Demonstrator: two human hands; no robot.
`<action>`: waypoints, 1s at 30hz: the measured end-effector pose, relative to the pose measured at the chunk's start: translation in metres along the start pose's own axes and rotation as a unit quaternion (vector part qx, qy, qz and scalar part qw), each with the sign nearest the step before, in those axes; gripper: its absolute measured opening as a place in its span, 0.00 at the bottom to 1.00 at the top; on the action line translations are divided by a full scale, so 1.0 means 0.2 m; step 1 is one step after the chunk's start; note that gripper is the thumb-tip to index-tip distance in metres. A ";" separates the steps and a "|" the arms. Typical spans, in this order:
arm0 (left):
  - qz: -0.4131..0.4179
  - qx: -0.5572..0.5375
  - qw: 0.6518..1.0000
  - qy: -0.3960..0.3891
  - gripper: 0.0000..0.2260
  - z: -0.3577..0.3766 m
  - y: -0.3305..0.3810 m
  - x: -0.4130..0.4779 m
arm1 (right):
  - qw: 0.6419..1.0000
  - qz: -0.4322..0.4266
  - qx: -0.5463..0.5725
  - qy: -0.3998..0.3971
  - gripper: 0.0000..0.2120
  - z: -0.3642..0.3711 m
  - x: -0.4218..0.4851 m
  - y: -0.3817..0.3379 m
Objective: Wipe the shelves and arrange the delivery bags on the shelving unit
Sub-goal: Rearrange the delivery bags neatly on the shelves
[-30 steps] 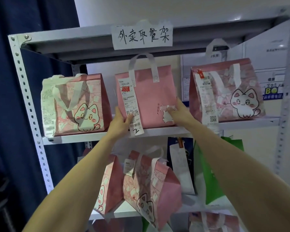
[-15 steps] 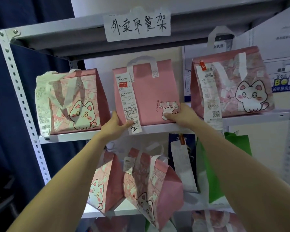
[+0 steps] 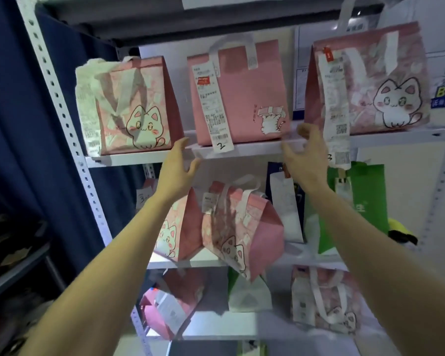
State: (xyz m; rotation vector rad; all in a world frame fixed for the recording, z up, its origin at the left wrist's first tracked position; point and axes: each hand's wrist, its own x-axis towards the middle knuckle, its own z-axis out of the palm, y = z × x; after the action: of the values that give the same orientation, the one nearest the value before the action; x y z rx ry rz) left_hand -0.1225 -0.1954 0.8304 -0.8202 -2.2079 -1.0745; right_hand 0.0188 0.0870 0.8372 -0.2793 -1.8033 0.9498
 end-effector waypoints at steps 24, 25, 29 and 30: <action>-0.208 0.077 0.953 -0.206 0.19 -0.31 -0.97 -0.82 | 0.914 0.080 -0.013 -0.397 0.10 1.02 -1.10 0.14; -0.206 0.070 0.952 -0.214 0.20 -0.29 -1.00 -0.82 | 0.916 0.086 -0.021 -0.391 0.10 1.04 -1.10 0.15; -0.192 0.047 0.950 -0.242 0.20 -0.25 -1.12 -0.76 | 0.926 0.118 -0.060 -0.354 0.11 1.18 -1.13 0.19; -0.191 0.041 0.950 -0.245 0.20 -0.25 -1.15 -0.75 | 0.925 0.131 -0.062 -0.351 0.12 1.22 -1.15 0.19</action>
State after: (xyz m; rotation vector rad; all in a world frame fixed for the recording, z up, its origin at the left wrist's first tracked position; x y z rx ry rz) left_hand -0.1768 -0.3925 0.6407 -0.6913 -2.9032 -1.0169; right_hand -0.1002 -0.1381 0.6157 -0.2839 -2.5354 1.2258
